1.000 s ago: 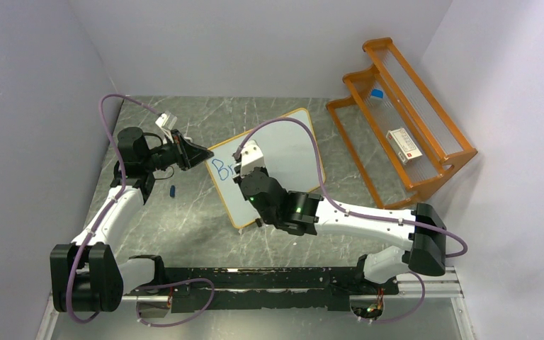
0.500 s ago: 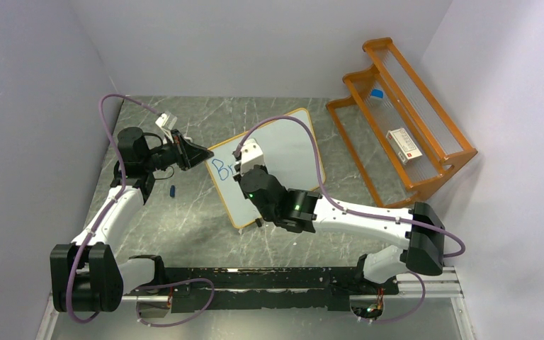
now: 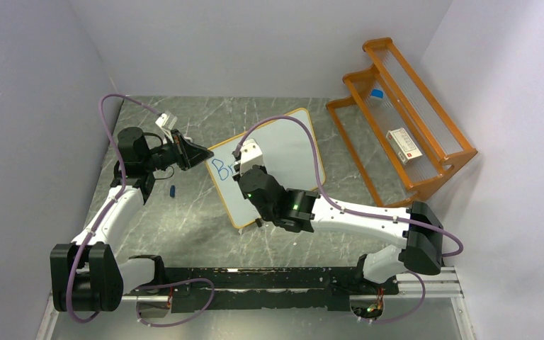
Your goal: Write a sentence on the whiteboard
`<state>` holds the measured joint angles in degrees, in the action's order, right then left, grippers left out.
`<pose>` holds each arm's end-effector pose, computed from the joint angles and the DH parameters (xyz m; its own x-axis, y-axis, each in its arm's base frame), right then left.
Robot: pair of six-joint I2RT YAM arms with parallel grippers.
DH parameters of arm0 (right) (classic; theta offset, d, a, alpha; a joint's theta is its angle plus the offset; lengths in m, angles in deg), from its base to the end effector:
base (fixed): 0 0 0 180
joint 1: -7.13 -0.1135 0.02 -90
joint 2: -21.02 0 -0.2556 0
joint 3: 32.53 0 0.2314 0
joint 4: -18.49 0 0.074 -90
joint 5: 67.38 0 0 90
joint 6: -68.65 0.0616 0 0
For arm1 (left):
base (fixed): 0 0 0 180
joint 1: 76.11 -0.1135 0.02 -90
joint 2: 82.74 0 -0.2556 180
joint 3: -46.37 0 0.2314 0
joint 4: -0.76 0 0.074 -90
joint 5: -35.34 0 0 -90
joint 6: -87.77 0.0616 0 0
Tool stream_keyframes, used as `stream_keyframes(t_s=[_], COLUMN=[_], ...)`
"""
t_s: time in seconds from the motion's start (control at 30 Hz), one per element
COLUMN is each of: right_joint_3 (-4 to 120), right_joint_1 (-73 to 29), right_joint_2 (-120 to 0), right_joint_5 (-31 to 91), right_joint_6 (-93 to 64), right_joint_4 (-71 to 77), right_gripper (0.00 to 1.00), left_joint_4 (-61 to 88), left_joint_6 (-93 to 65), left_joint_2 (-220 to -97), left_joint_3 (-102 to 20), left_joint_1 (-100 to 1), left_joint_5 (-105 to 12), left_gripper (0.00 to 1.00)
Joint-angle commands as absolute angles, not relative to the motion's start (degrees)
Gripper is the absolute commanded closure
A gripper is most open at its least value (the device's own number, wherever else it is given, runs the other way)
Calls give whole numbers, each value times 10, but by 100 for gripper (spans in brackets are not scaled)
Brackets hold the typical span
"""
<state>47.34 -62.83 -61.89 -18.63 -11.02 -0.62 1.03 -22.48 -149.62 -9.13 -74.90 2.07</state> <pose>0.1516 0.2970 0.3095 -0.2162 -0.1994 -0.9558 -0.4658 0.8814 -0.0785 0.2509 -0.0568 0.2811 -0.4768 -0.1798 -0.8604 0.7091 0.4998 -0.4974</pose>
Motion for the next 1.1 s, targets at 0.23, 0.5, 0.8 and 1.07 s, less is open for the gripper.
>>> stream_keyframes(t_s=[0.23,0.5,0.8,1.07], right_joint_3=[457,449,451,456], right_joint_1=[-623,-626,-626,-625], right_joint_2=[-589,-578,-594,-605], right_joint_5=[-180,-172,-180,-177], right_joint_6=[-97,-90,-92,-97], right_joint_4=[-7,-14,-6,0], right_gripper=[100,100,100,100], left_joint_4=[68,70,68,66], left_joint_6=[-194,-192,-193,-194], left_joint_2=[-1510,-1512,-1513,-1514], left_joint_3=[-86,-87,-87,-87], left_joint_1=[-736,-737,-737,-736], left_joint_5=[15,13,14,17], left_gripper=[95,95,95,95])
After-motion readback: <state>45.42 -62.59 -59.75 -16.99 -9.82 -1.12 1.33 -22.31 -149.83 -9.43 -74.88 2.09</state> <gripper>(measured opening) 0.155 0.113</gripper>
